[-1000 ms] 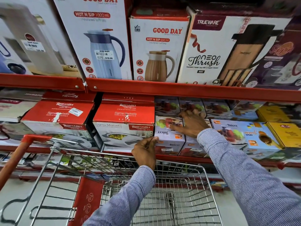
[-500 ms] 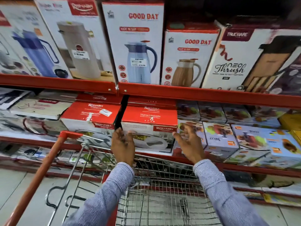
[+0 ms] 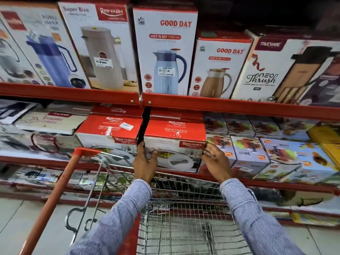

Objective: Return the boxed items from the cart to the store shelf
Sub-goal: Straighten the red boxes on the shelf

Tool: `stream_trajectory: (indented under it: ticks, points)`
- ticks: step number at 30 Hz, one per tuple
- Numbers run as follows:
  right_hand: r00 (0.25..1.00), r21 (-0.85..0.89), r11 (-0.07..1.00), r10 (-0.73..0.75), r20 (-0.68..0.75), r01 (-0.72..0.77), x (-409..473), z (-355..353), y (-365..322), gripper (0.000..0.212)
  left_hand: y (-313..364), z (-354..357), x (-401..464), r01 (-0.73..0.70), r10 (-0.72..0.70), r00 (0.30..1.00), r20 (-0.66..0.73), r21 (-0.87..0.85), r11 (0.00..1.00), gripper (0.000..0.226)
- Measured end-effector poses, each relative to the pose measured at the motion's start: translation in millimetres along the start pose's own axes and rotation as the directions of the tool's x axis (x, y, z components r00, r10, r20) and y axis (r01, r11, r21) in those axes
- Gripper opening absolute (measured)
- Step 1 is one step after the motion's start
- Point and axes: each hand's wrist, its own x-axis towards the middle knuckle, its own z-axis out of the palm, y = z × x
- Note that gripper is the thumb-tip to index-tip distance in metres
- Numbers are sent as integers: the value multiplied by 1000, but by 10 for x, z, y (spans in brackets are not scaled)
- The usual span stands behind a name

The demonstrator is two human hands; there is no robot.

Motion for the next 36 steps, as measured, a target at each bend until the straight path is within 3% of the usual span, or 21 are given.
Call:
stream_trajectory:
  ticks: [11, 20, 26, 31, 36]
  points:
    - [1000, -20, 1000, 1, 2, -1, -73, 10, -2, 54, -24, -67, -74, -34, 34, 999, 11, -42, 999, 63]
    - [1000, -21, 1000, -2, -28, 1, -121, 24, -57, 55, 53, -137, -62, 39, -30, 996, 83, -111, 993, 69]
    - [994, -65, 998, -7, -106, 0, -92, -7, -132, 58, 311, -263, -80, -13, -4, 997, -83, -204, 979, 55]
    - [930, -36, 977, -209, -303, 209, -96, 18, -579, 45, 814, -491, -61, -201, 139, 959, -248, -245, 948, 40]
    - [896, -2, 919, -384, -221, 393, 85, 139, -1289, 47, 1342, -748, 343, -358, 294, 911, -290, -201, 912, 42]
